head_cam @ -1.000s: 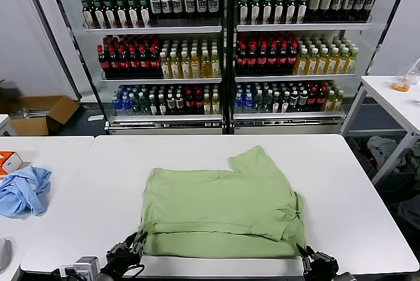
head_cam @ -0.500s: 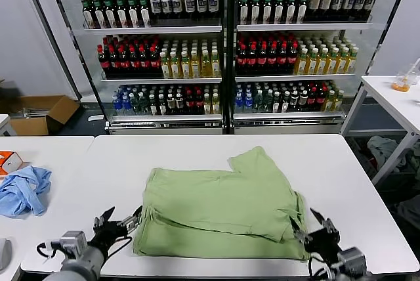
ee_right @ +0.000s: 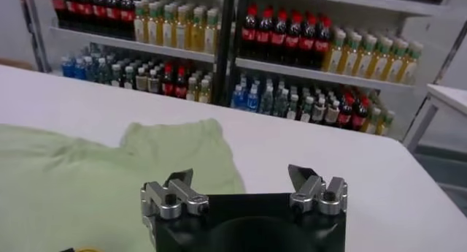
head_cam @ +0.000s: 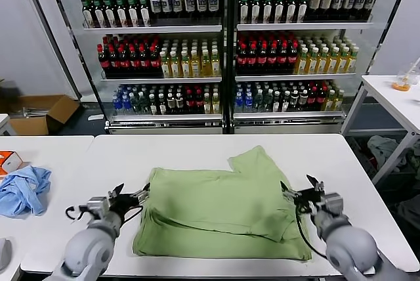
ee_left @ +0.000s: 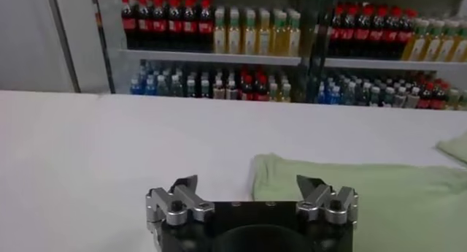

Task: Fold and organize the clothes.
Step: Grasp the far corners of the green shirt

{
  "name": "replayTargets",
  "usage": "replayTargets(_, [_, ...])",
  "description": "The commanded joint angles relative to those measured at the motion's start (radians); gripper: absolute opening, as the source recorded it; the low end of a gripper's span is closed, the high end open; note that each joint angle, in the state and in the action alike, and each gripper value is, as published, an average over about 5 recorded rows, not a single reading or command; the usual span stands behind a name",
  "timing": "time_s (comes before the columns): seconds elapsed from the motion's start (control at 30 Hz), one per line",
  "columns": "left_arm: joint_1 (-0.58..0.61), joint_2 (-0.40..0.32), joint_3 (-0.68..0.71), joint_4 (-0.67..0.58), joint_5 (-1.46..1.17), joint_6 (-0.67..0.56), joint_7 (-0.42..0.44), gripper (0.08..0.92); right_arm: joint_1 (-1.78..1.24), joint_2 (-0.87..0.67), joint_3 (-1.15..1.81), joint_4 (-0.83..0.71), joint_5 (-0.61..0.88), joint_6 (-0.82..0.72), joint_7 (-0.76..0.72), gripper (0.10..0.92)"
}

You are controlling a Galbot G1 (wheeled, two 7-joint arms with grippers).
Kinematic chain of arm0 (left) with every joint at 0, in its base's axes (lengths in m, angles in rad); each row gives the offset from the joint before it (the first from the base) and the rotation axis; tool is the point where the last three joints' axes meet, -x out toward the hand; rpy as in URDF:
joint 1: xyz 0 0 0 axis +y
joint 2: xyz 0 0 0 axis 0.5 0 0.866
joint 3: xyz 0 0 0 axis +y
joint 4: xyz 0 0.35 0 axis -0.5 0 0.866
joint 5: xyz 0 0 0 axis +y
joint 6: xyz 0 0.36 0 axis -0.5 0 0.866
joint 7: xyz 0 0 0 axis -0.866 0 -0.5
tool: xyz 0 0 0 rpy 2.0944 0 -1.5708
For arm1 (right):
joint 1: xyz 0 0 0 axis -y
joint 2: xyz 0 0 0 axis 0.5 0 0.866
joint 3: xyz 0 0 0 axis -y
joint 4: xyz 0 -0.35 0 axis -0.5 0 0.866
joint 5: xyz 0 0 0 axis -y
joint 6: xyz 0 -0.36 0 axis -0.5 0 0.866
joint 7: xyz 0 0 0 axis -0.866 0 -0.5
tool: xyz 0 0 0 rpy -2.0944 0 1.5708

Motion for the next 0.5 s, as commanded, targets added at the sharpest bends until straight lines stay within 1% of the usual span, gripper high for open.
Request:
replayTargets(0.03, [-0.294,-0.056,0.167,0.312,0.02,0.008,-0.004,0.823,0.332,0.101,-0.198,-0.319,0.044,-0.042,-0.007,0.823])
replayTargets(0.3, [-0.354,-0.088,0.188,0.403,0.06,0.009,0.004,0.823,0.448,0.204,-0.249,-0.48,0.074,-0.051,-0.027,0.823])
replayTargets(0.5, [-0.354,-0.097,0.193,0.416,0.063,0.009,0.01,0.823,0.523,0.273,-0.29,-0.585,0.073,-0.051,-0.038,0.823])
